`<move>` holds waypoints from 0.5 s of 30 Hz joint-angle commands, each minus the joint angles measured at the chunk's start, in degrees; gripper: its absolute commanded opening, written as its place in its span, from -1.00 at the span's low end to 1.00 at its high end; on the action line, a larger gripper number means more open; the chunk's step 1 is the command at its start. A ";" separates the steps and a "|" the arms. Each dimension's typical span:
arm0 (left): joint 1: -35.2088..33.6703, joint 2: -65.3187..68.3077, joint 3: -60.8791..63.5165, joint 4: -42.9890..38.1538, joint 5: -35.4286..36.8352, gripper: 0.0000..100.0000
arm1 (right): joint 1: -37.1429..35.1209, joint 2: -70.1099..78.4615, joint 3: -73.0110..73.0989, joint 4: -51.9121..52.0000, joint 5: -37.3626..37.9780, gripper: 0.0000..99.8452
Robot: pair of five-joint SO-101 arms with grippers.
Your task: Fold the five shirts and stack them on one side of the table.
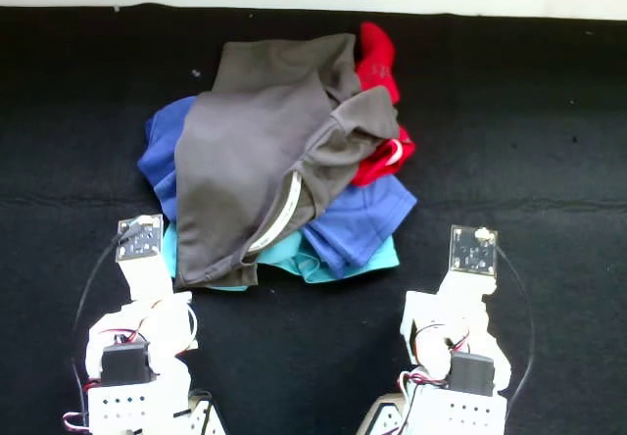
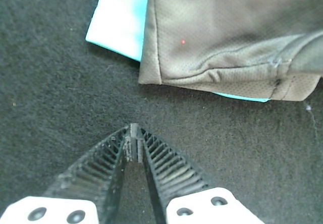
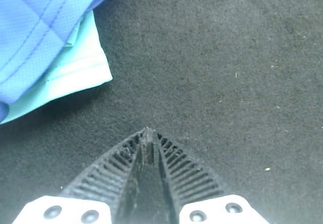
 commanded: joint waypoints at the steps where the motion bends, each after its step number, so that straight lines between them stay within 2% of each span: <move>1: 0.92 -0.13 0.84 -0.53 -0.35 -0.97 | -0.22 -0.75 7.16 0.48 -0.53 -0.99; 8: 0.48 -0.13 0.57 -18.99 -1.49 -0.97 | -0.22 -0.75 7.16 0.48 -0.53 -0.99; 13: -1.63 -0.13 -1.01 -27.43 -19.87 -0.97 | -0.22 -0.75 7.16 0.48 -0.53 -0.99; 15: -1.80 -0.13 -3.82 -28.84 -20.75 -0.97 | -0.22 -0.75 7.16 0.48 -0.53 -0.99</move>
